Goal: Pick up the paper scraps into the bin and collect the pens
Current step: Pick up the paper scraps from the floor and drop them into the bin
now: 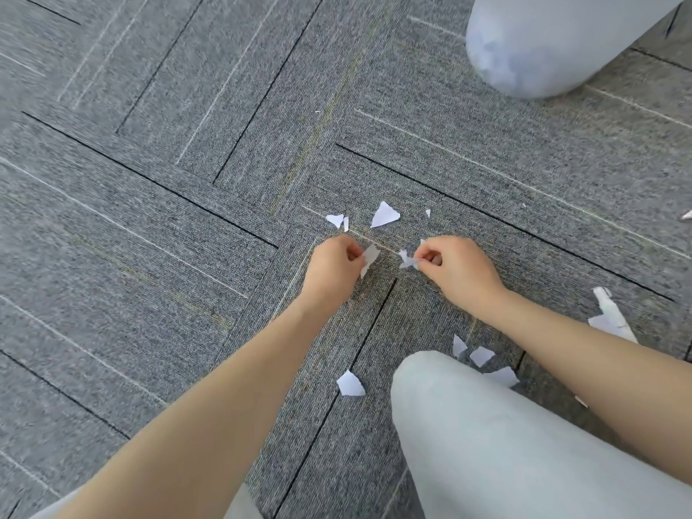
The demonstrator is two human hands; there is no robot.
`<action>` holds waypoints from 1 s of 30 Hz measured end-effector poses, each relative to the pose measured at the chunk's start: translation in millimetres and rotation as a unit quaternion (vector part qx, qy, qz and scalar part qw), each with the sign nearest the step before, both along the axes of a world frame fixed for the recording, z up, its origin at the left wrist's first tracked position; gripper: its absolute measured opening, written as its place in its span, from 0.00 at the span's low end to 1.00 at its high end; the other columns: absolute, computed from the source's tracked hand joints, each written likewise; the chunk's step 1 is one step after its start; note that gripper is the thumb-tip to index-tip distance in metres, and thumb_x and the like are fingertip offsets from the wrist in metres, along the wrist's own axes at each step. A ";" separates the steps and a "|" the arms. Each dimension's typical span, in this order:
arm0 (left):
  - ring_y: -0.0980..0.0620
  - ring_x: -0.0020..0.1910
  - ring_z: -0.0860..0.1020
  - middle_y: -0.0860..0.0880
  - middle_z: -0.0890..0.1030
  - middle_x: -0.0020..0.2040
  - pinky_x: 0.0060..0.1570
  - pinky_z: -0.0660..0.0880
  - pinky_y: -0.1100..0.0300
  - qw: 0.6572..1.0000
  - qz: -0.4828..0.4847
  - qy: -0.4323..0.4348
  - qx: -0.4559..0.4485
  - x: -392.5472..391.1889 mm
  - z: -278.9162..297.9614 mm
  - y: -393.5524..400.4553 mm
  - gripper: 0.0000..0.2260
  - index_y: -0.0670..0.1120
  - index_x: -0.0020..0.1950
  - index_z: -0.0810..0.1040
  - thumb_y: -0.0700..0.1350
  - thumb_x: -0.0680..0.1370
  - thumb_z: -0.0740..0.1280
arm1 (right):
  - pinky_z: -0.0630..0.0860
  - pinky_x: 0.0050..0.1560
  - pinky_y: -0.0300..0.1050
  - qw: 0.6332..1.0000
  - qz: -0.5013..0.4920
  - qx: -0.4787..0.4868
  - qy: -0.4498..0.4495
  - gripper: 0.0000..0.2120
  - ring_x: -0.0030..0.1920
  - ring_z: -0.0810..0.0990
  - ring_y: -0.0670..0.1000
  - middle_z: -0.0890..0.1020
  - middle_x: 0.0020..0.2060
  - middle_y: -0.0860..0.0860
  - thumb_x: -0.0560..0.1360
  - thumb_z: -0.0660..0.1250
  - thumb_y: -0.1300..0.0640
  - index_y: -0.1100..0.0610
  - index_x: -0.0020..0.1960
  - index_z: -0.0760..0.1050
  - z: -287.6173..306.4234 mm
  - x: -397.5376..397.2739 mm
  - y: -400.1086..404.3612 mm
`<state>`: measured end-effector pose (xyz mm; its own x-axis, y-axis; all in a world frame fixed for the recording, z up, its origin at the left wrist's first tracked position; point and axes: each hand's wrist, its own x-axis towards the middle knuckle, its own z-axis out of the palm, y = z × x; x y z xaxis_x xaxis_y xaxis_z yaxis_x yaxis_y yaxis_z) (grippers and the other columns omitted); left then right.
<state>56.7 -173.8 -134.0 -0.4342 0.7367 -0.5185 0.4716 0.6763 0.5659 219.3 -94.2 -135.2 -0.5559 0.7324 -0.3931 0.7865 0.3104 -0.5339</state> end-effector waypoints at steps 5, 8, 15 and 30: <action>0.52 0.44 0.76 0.46 0.78 0.53 0.45 0.72 0.62 0.993 0.025 0.097 0.063 -14.1 8.5 18.0 0.06 0.42 0.50 0.79 0.41 0.77 0.65 | 0.72 0.36 0.41 0.999 0.011 -0.024 0.035 0.02 0.38 0.75 0.46 0.76 0.37 0.44 0.75 0.65 0.57 0.52 0.46 0.77 -1.2 -13.3 4.8; 0.48 0.61 0.71 0.47 0.72 0.63 0.58 0.68 0.57 0.983 0.000 0.174 0.062 -20.6 -2.8 17.0 0.07 0.41 0.50 0.80 0.43 0.77 0.65 | 0.76 0.44 0.46 0.999 0.020 -0.020 0.019 0.10 0.41 0.77 0.46 0.77 0.40 0.44 0.75 0.64 0.59 0.52 0.56 0.74 -3.8 -17.6 3.5; 0.45 0.52 0.72 0.44 0.76 0.52 0.52 0.71 0.53 0.972 -0.078 0.207 0.085 -15.7 -10.6 6.4 0.08 0.39 0.46 0.74 0.41 0.80 0.58 | 0.72 0.50 0.44 0.992 0.102 0.071 0.021 0.12 0.46 0.76 0.49 0.79 0.47 0.49 0.77 0.62 0.56 0.55 0.58 0.78 -4.2 -12.2 -2.2; 0.51 0.38 0.71 0.48 0.71 0.56 0.40 0.71 0.58 0.989 0.013 0.128 0.074 -15.4 -5.4 5.0 0.08 0.41 0.54 0.76 0.41 0.79 0.61 | 0.63 0.57 0.45 0.991 0.117 0.035 0.057 0.13 0.41 0.71 0.46 0.78 0.45 0.47 0.77 0.62 0.53 0.51 0.60 0.77 -11.0 -6.7 -7.7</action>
<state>41.3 -168.8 -139.4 -0.5572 0.7829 -0.2766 0.5957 0.6090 0.5238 212.6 -101.8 -146.2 -0.7513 0.6020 -0.2706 0.6245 0.5156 -0.5866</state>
